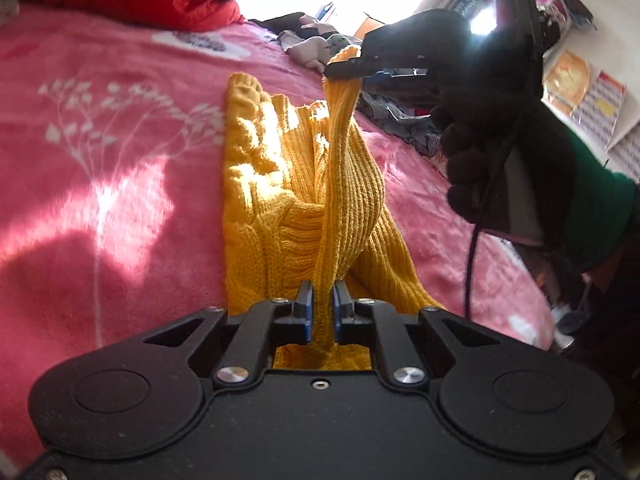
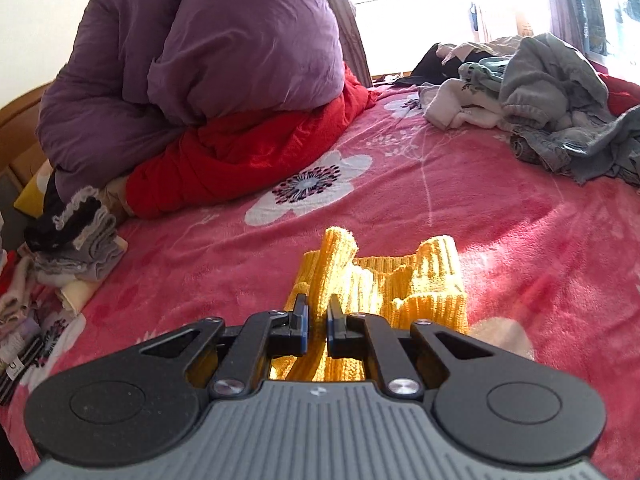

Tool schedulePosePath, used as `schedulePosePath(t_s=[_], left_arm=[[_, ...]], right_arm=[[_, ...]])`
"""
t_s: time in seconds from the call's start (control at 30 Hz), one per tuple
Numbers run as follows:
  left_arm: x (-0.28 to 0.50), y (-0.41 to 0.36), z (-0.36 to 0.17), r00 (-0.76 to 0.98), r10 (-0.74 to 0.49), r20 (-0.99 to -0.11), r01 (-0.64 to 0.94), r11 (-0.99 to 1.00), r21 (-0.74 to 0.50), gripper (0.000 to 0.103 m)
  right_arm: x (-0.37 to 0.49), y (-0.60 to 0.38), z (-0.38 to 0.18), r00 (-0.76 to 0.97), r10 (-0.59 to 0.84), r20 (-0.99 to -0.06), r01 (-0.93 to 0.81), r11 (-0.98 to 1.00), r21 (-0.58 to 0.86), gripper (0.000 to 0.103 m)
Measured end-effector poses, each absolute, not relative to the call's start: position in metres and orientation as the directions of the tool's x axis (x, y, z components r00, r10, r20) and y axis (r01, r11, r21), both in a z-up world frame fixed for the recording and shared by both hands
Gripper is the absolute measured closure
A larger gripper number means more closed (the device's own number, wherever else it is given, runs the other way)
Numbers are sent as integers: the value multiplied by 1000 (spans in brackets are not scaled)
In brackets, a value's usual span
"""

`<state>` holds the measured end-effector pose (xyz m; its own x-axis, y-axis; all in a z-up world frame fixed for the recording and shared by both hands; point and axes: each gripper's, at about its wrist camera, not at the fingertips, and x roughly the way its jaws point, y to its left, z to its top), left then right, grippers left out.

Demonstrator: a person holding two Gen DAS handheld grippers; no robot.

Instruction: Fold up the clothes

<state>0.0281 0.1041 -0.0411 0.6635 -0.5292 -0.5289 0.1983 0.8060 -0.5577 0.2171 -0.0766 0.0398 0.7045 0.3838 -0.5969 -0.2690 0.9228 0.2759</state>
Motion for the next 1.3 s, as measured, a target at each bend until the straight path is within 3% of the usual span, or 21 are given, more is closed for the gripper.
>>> schedulePosePath(t_s=[0.37,0.47,0.57,0.6,0.8,1.0,1.07,1.13,1.3], left_arm=[[36,133,-55,639,-597,-485,58,666,-743,95],[37,136,-58,630,-604,-488,29,647,-762,95],[37,139,-60,629,-606,-486,9,632,-775,95],[37,140,-60,630,-607,-485,3,627,-779,95],[37,145,-63,636,-606,-477,-26,602,-798,95],[34,140,-55,641,-588,-493,9,648,-762,95],[33,138,-50,644,-582,-497,24,664,-747,92],[30,139,-43,667,-553,-499,33,691,-722,79],[31,156,-31,745,-470,-473,8,716,-698,78]], right_arm=[[256,-29,4,630,319,-708,-267,945,189,92],[262,-30,0,605,351,-715,-271,935,230,84],[256,-51,14,645,423,-637,-281,906,317,61],[254,-59,19,659,433,-615,-278,900,336,59],[225,-130,32,737,432,-521,-237,886,399,61],[166,-142,18,703,482,-522,-362,875,321,62],[143,-138,13,692,493,-527,-399,870,290,62],[123,-134,9,689,500,-524,-428,865,262,62],[84,-127,3,707,509,-491,-482,855,192,62]])
